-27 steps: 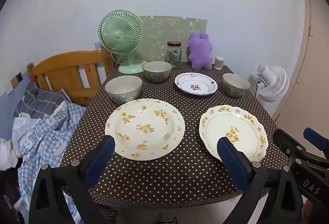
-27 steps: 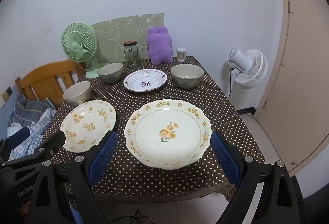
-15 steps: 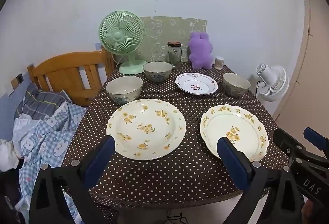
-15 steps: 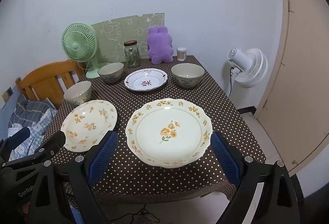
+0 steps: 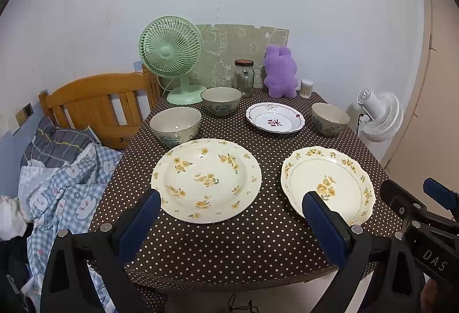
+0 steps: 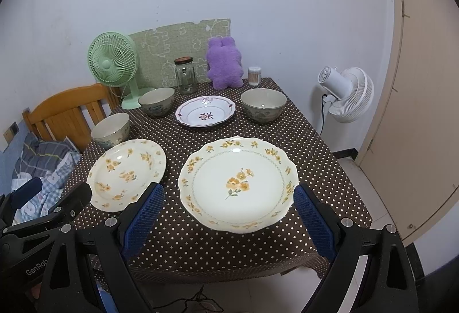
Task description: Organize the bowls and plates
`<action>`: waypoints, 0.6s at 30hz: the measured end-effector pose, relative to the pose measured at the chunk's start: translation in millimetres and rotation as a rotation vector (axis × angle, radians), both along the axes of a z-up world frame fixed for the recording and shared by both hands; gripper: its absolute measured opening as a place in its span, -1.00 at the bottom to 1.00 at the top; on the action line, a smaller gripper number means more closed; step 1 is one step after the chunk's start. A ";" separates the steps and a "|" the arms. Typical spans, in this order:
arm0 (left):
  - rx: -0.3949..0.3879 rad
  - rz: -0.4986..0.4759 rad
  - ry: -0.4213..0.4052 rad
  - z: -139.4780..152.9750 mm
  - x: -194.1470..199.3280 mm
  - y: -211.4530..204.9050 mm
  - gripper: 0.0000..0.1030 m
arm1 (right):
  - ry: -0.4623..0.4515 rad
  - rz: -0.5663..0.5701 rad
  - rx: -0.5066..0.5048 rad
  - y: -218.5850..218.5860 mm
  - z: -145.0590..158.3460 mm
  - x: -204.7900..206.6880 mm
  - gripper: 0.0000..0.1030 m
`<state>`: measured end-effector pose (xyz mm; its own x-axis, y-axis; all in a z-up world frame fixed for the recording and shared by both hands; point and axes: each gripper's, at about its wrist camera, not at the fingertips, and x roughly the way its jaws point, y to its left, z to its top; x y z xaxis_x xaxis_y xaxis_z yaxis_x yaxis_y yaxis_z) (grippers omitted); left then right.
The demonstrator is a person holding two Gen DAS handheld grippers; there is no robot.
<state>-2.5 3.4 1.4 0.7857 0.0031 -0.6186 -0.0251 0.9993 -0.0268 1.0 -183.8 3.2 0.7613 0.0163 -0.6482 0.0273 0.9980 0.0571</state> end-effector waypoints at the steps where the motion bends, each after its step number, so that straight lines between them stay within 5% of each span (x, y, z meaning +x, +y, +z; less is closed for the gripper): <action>1: 0.001 0.000 -0.001 -0.1 -0.1 -0.2 0.92 | 0.000 0.001 0.001 -1.1 -0.5 0.5 0.82; 18: 0.003 -0.005 -0.005 -1.5 0.5 2.4 0.92 | 0.003 -0.008 -0.002 6.0 -0.4 -3.9 0.82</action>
